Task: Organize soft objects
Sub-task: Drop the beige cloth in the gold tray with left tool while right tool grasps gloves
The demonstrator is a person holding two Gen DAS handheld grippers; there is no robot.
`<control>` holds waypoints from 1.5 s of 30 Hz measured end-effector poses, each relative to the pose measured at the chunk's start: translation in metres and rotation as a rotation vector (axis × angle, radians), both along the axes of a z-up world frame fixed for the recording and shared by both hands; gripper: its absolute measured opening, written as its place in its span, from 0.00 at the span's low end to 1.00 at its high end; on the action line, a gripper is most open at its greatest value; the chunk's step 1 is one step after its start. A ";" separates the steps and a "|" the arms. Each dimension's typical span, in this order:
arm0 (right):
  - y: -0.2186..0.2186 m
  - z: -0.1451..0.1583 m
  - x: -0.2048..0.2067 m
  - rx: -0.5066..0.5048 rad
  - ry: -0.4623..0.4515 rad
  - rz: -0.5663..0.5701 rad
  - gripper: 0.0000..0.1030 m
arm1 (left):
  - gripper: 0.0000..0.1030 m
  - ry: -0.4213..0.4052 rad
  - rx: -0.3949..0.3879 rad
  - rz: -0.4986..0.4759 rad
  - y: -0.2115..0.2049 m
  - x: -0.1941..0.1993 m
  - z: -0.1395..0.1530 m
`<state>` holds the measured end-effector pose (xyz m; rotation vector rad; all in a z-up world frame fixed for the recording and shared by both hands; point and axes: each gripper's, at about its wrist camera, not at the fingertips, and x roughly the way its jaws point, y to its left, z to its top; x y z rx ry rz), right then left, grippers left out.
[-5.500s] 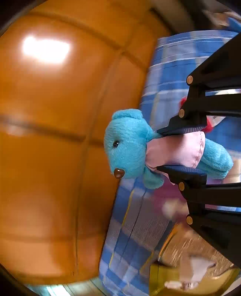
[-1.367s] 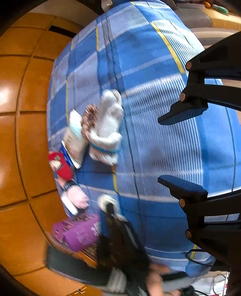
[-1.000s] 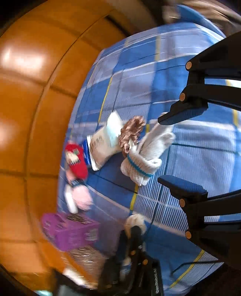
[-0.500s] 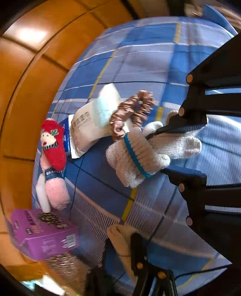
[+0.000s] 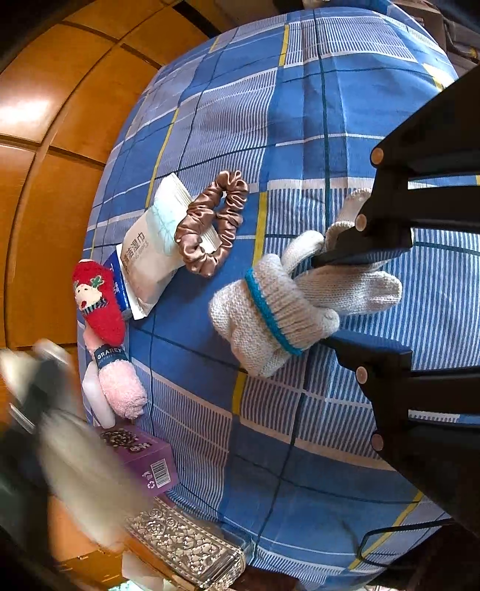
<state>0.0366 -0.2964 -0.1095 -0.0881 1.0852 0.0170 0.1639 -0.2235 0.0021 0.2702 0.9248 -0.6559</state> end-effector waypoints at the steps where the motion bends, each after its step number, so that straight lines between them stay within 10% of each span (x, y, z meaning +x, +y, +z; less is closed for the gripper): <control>1: 0.000 0.000 -0.001 0.001 -0.006 -0.003 0.32 | 0.32 -0.010 0.001 0.027 0.003 0.011 0.007; 12: -0.003 -0.001 -0.001 0.036 -0.039 -0.032 0.35 | 0.32 -0.105 0.000 0.454 0.168 0.107 0.069; 24: 0.005 -0.001 -0.005 -0.032 -0.078 -0.035 0.35 | 0.32 -0.074 -0.086 0.674 0.368 -0.022 0.027; 39: 0.014 -0.002 -0.006 -0.092 -0.088 -0.091 0.33 | 0.36 0.173 -0.187 0.837 0.417 -0.105 -0.090; 45: 0.016 -0.002 -0.004 -0.105 -0.080 -0.109 0.32 | 0.63 0.115 -0.173 0.883 0.414 -0.094 -0.089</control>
